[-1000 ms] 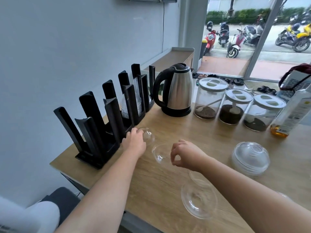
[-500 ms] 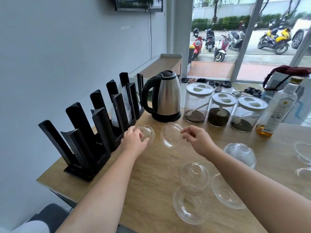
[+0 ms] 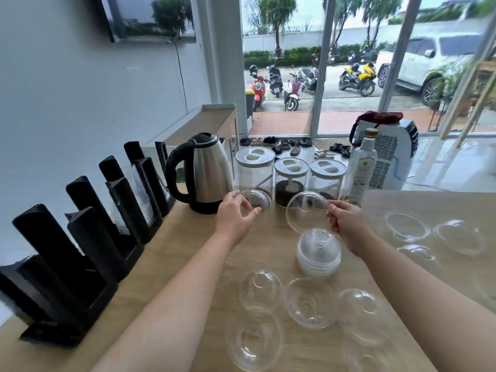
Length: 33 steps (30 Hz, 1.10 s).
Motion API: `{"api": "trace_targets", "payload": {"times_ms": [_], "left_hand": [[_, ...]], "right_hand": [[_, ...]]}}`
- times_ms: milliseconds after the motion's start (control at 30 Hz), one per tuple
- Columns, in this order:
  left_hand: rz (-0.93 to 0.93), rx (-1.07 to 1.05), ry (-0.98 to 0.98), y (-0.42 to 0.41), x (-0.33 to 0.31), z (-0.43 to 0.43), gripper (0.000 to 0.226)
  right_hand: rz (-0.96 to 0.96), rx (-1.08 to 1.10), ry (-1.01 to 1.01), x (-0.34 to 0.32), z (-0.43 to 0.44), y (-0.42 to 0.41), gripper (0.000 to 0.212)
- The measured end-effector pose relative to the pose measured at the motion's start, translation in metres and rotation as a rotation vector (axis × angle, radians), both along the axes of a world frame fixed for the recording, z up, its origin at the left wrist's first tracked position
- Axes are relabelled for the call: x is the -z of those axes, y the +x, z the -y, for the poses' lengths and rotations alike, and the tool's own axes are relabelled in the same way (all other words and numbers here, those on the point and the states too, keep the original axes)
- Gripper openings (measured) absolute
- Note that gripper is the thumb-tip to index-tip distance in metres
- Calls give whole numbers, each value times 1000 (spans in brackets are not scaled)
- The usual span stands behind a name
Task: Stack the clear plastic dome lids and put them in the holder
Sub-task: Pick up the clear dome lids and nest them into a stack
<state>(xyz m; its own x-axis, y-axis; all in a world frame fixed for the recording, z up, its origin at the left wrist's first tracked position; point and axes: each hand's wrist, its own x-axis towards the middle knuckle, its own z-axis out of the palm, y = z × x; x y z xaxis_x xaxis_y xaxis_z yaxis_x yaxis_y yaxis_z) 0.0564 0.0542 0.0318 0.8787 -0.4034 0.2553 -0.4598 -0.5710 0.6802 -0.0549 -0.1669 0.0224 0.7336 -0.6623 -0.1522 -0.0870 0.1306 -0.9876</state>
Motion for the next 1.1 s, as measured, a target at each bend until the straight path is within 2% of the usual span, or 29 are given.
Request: {"api": "trace_targets", "payload": {"times_ms": [200,433,600,1100], "left_hand": [[3,91,49,-8,12,32,20],[-10,102,90,-12,24,41,21],[-43,93,91,-15,31,42,22],[-74,139,85,-23,32,46,23]], "right_hand": [[-94,82,77,24,18,-32,16],[-199,43,147,47,21,-41,10],[-299,53,96,55,22,-40,10],[-436,17,-160,65,26,-42,6]]}}
